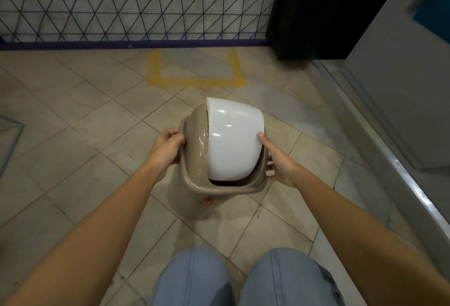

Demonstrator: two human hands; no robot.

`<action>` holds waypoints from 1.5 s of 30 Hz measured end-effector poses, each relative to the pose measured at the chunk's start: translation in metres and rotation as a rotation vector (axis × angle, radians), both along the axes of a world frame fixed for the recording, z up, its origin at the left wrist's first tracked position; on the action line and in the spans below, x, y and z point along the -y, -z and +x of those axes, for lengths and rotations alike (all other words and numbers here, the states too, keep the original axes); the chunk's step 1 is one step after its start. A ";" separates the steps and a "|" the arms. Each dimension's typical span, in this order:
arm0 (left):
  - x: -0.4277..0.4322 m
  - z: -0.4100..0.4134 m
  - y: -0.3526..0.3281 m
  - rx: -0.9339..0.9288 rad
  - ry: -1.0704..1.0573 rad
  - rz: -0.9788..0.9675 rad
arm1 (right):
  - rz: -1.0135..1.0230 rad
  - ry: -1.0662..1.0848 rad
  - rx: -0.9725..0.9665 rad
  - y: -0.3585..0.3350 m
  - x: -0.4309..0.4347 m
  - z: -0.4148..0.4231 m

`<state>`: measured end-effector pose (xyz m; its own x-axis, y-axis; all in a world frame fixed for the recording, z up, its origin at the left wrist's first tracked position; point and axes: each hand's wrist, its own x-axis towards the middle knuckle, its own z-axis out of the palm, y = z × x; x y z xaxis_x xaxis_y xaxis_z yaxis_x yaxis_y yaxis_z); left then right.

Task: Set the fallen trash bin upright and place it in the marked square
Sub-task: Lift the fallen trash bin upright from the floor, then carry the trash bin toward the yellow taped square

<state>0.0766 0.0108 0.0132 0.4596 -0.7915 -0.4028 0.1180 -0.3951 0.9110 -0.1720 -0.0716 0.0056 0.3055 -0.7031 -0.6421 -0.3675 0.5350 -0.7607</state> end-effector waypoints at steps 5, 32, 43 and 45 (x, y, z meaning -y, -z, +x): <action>0.001 -0.007 0.004 0.064 0.050 0.006 | -0.091 -0.018 -0.044 -0.014 0.006 -0.005; -0.019 0.000 0.025 0.544 0.101 -0.022 | -0.548 -0.017 -0.119 -0.015 -0.022 0.000; -0.042 -0.019 0.011 0.592 0.169 -0.279 | -0.773 -0.253 -0.291 -0.010 -0.053 0.005; -0.049 -0.022 0.015 0.560 0.227 -0.271 | -0.792 -0.291 -0.307 -0.009 -0.056 0.005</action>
<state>0.0549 0.0600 -0.0023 0.3515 -0.9331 0.0754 -0.4618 -0.1028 0.8810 -0.1671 -0.0152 0.0143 0.4355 -0.8962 -0.0841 -0.6544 -0.2511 -0.7132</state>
